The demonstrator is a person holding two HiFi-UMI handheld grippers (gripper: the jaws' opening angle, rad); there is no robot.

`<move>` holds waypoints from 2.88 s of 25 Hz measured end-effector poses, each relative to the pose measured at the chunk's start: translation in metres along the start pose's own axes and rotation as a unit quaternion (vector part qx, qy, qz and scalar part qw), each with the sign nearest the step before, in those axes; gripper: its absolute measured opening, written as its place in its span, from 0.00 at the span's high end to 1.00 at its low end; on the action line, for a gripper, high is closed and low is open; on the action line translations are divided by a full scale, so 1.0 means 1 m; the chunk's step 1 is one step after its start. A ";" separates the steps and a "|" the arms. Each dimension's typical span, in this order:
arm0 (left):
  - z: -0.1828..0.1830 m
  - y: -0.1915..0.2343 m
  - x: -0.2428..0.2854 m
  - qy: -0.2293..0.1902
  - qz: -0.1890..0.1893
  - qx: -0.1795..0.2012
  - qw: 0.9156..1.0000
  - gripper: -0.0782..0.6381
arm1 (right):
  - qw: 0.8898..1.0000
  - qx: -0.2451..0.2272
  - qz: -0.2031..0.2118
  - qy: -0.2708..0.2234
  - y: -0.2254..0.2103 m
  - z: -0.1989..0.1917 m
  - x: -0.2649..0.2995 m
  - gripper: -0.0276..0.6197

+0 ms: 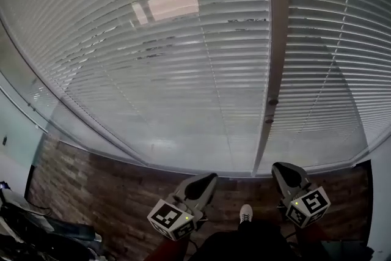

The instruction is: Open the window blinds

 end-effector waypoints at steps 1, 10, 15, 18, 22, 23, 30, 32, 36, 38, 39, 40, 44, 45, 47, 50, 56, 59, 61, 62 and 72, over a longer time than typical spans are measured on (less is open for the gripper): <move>0.021 0.004 -0.007 -0.013 -0.012 -0.010 1.000 0.89 | 1.000 -0.003 -0.006 -0.006 0.004 0.021 -0.002 0.92; 0.062 0.013 0.048 -0.013 -0.011 0.021 1.000 0.89 | 0.999 0.000 -0.025 -0.026 -0.052 0.051 -0.001 0.92; 0.060 0.027 0.073 0.017 -0.011 0.032 0.999 0.89 | 0.999 0.005 -0.028 -0.028 -0.071 0.041 0.017 0.92; 0.081 0.038 0.071 0.015 -0.022 0.035 0.999 0.89 | 0.999 0.002 -0.041 -0.026 -0.067 0.065 0.019 0.92; 0.063 0.052 0.070 0.015 -0.035 0.041 0.998 0.89 | 0.998 -0.006 -0.064 -0.026 -0.059 0.048 0.025 0.92; 0.063 0.058 0.064 0.016 -0.036 0.042 0.998 0.89 | 0.997 -0.007 -0.071 -0.023 -0.052 0.051 0.027 0.92; 0.080 0.112 0.041 0.009 -0.079 0.055 0.995 0.89 | 0.992 0.001 -0.123 -0.016 -0.023 0.081 0.062 0.92; 0.082 0.130 0.032 -0.001 -0.080 0.055 0.995 0.89 | 0.991 0.000 -0.131 -0.016 -0.012 0.084 0.075 0.92; 0.081 0.166 0.007 -0.008 -0.079 0.052 0.995 0.89 | 0.986 -0.024 -0.164 -0.014 0.009 0.095 0.098 0.92; 0.080 0.180 -0.005 -0.005 -0.078 0.052 0.996 0.89 | 0.981 -0.037 -0.188 -0.012 0.015 0.102 0.107 0.92; 0.079 0.185 -0.011 -0.009 -0.080 0.052 0.995 0.89 | 0.979 -0.040 -0.198 -0.010 0.019 0.104 0.110 0.92; 0.079 0.190 -0.018 -0.014 -0.083 0.051 0.995 0.89 | 0.978 -0.042 -0.206 -0.008 0.024 0.106 0.112 0.92; 0.065 0.215 -0.043 -0.004 -0.071 0.039 0.997 0.89 | 0.973 -0.048 -0.226 -0.004 0.045 0.113 0.116 0.92; 0.064 0.220 -0.049 -0.005 -0.069 0.039 0.997 0.89 | 0.972 -0.047 -0.229 -0.004 0.048 0.115 0.116 0.92; 0.065 0.224 -0.058 -0.010 -0.070 0.042 0.997 0.89 | 0.971 -0.042 -0.234 -0.005 0.053 0.119 0.115 0.92; 0.078 0.218 -0.065 -0.018 -0.076 0.039 0.996 0.89 | 0.969 -0.034 -0.246 -0.006 0.052 0.125 0.104 0.92; 0.075 0.218 -0.065 -0.011 -0.070 0.043 0.997 0.89 | 0.968 -0.029 -0.249 -0.012 0.047 0.122 0.101 0.92; 0.073 0.221 -0.059 -0.009 -0.067 0.045 0.997 0.89 | 0.970 -0.034 -0.242 -0.022 0.043 0.128 0.106 0.92; 0.074 0.219 -0.059 -0.009 -0.070 0.044 0.997 0.89 | 0.969 -0.039 -0.244 -0.026 0.042 0.132 0.104 0.92; 0.075 0.216 -0.061 -0.009 -0.070 0.041 0.997 0.89 | 0.968 -0.041 -0.247 -0.027 0.041 0.135 0.101 0.92; 0.074 0.210 -0.066 -0.007 -0.065 0.039 0.997 0.89 | 0.949 -0.045 -0.311 -0.017 -0.004 0.172 0.097 0.79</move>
Point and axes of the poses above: the fingertips, and each gripper's own axes: x forward along the fingers, y to its left, z out of its top, the point moved 6 cm from there along -x, backward along the fingers, and after that the axes turned 14 degrees about y, right-handed, at the moved point
